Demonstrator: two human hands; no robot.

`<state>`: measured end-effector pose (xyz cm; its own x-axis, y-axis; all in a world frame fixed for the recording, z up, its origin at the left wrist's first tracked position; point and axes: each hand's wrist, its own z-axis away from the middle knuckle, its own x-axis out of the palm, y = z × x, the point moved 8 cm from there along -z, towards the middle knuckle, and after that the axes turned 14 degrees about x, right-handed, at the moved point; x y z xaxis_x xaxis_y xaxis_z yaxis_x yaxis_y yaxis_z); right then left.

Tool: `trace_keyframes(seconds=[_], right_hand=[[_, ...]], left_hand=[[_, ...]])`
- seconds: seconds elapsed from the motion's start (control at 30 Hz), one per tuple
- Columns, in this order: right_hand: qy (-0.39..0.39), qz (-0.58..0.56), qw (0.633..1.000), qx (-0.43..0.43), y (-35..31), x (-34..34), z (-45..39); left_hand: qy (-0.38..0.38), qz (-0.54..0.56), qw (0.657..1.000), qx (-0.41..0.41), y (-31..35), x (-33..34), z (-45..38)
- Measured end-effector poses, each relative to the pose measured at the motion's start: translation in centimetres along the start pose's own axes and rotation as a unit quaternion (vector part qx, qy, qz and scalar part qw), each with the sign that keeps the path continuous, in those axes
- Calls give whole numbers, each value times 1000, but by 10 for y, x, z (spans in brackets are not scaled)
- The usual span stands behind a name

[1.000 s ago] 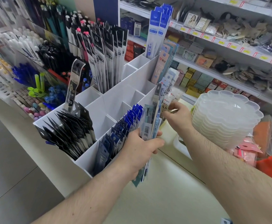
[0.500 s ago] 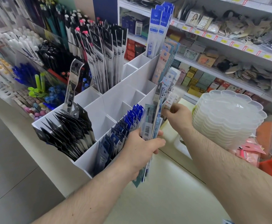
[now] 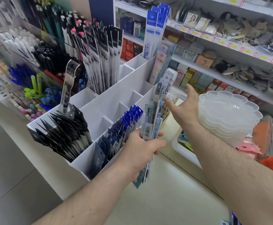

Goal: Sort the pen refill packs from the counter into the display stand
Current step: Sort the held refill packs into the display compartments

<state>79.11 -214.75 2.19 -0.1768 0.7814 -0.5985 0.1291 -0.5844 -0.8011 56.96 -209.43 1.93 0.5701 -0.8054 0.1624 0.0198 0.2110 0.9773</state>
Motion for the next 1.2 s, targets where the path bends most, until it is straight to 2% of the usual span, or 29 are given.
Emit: trace_keyframes(seconds=[0.13,0.23,0.33,0.4,0.47,0.63,0.73,0.77,0.83,0.9,1.0,1.07,1.2], right_hand=[[-53,155,982,-88,-12,21,-2],[3,234,965,-119,-13,18,0],[71,317,932,-161,-17,15,10],[56,367,909,-189,-15,24,17],[31,391,902,-181,-11,28,17],[28,308,940,-145,-31,5,26],[16,83,996,-42,-41,-34,47],[-16,-13,1000,4,-43,-45,59],[-83,-147,983,69,-43,-58,88],[-160,-191,963,101,-43,-64,119],[-261,-162,945,113,-42,-57,159],[-269,-152,942,131,-31,-56,173],[-198,-198,950,140,-10,-71,179]], left_hand=[[2,-13,1000,-4,-4,1,0],[2,-11,1000,-3,-3,2,1],[12,-8,1000,1,0,-1,0],[15,-10,1000,-1,1,-1,0],[16,-11,1000,-3,0,-1,0],[6,-3,1000,-1,3,3,-1],[-13,38,999,-22,5,10,2],[-24,66,997,-37,5,14,3],[-52,120,989,-73,4,23,8],[-92,151,979,-102,4,32,13],[-157,157,967,-126,3,43,23],[-193,161,958,-138,0,49,31],[-208,210,941,-166,-4,55,44]])
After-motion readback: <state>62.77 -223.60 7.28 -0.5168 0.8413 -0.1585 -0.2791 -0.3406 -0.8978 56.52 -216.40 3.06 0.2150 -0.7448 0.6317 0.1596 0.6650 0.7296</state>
